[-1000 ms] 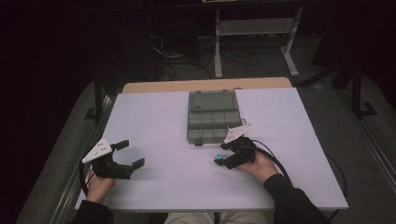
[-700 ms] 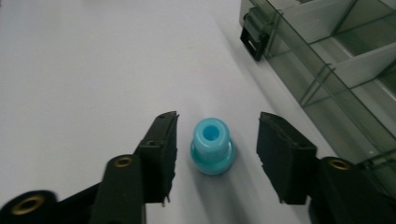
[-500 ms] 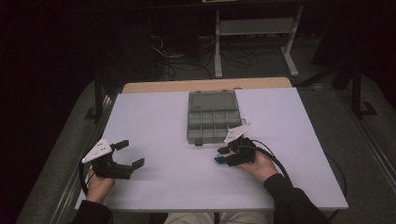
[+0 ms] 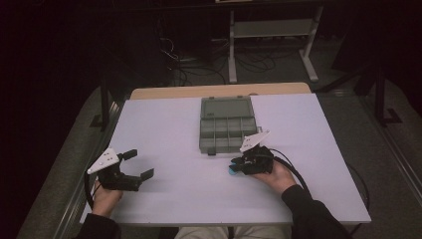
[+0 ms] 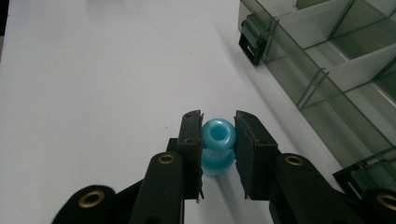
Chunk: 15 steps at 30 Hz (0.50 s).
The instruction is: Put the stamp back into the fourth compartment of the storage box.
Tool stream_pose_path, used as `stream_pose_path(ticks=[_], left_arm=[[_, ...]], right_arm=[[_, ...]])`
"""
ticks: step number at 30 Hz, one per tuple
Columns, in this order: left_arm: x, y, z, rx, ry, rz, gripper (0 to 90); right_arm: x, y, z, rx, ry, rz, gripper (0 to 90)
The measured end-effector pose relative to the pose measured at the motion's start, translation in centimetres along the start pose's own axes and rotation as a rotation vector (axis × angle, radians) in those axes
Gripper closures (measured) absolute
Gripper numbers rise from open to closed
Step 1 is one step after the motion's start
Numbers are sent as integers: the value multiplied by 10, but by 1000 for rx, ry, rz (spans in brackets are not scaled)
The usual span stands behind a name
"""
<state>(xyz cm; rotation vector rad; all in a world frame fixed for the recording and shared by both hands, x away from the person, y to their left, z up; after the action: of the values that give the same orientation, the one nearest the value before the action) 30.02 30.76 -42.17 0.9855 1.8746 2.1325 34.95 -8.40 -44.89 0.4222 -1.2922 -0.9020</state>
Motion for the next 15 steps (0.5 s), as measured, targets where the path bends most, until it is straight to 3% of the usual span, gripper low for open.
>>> stream_pose_path(ticks=[15], left_arm=[[1, 1, 0, -1, 4, -4, 0]], right_arm=[[18, 5, 3, -11, -1, -48, 713]])
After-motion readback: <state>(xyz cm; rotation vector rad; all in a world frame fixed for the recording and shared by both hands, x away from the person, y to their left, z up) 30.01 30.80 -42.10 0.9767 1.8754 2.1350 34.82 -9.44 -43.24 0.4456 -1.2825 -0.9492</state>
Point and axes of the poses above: each handheld gripper's, and its own axes: x roughly backward along the jaws, y roughly out of its top, z roughly to its left, the point moved 3 cm from there along -x, roughly forward along the jaws, and after that the axes turned 14 degrees about y, right-handed, at the moved point
